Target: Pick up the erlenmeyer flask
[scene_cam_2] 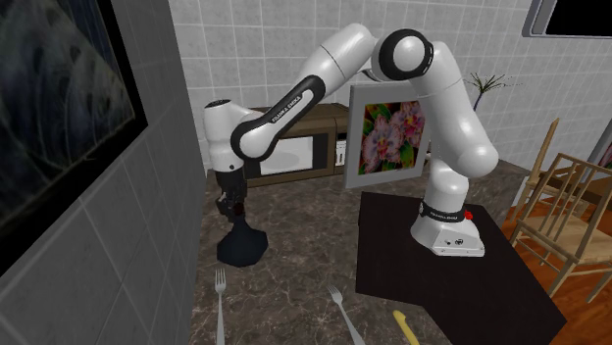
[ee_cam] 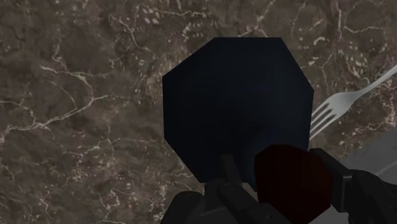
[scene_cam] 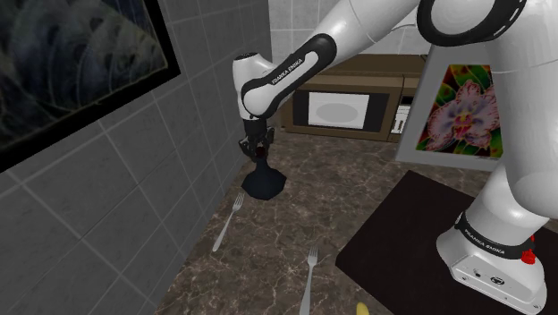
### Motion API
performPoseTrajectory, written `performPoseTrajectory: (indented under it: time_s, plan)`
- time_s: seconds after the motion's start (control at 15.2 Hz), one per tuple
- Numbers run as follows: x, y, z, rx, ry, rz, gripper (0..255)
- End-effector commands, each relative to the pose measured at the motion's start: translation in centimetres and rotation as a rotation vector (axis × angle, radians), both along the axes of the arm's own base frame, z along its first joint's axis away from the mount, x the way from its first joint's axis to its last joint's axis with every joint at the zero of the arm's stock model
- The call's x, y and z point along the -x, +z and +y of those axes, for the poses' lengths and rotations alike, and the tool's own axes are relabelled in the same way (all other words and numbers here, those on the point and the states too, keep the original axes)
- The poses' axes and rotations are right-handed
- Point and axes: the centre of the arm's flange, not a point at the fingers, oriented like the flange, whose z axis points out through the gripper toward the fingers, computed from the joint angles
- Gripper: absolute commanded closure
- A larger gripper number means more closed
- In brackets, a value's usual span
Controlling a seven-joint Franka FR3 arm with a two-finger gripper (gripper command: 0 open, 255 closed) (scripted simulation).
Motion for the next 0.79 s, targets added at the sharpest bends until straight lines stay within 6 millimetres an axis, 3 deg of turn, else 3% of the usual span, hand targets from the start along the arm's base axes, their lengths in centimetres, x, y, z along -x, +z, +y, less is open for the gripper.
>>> performPoseTrajectory:
  time_s: [0.0, 0.73]
  plan:
    - [-0.1, 1.0, 0.0, 0.0, 0.0, -0.001, 255]
    - [-0.1, 6.8, 0.0, 0.0, 0.0, -0.001, 255]
